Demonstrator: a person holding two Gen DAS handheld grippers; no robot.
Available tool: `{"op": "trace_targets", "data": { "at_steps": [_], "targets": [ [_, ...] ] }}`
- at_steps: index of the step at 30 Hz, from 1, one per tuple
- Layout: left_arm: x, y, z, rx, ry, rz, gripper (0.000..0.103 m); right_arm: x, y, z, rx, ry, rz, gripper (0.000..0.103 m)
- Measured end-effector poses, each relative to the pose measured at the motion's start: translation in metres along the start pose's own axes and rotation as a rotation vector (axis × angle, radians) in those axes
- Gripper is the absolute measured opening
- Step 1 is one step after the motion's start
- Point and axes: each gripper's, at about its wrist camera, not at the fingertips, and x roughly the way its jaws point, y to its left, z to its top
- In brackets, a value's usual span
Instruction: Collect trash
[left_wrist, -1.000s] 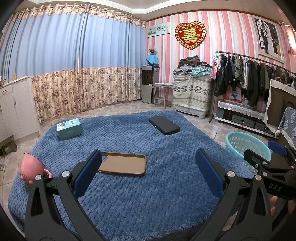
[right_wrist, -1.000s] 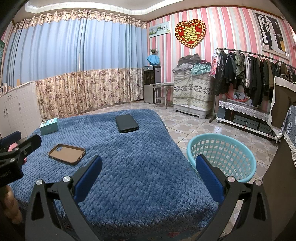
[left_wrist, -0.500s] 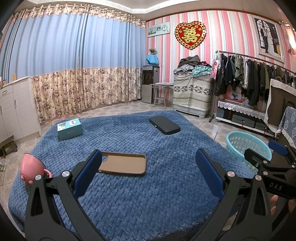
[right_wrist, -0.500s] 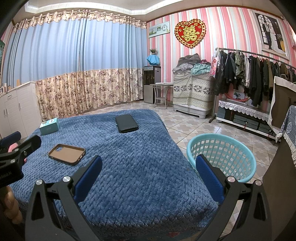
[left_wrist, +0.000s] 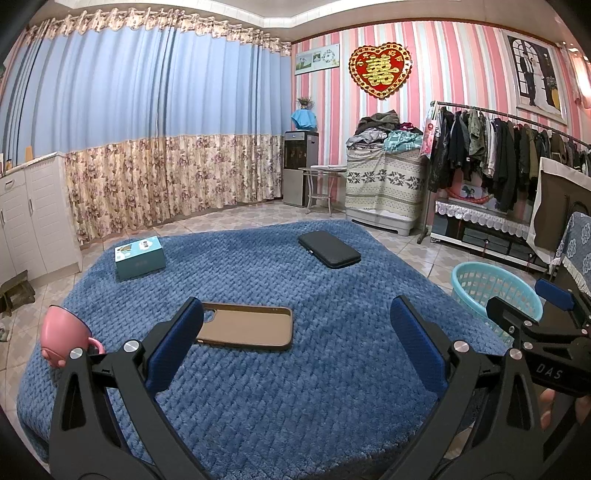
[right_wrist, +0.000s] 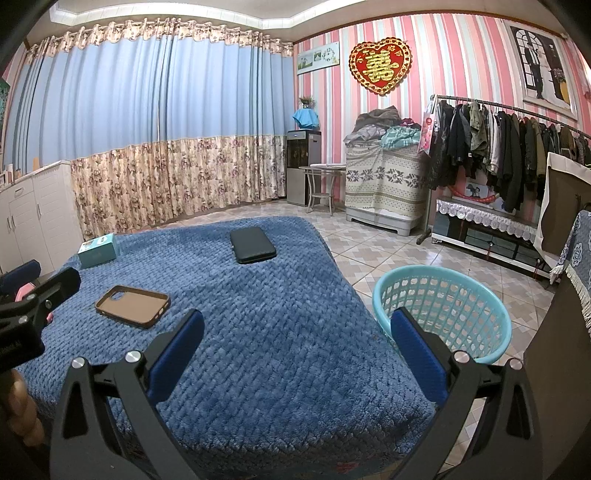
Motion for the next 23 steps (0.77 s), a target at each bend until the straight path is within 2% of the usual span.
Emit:
{"op": "trace_targets", "data": {
  "at_steps": [23],
  "targets": [
    [-0.0004,0.0001,0.0002,0.002,0.002,-0.002,0.098,0.0002,-0.0001,0.0001,0.0,0.0,0.0,0.099]
  ]
}}
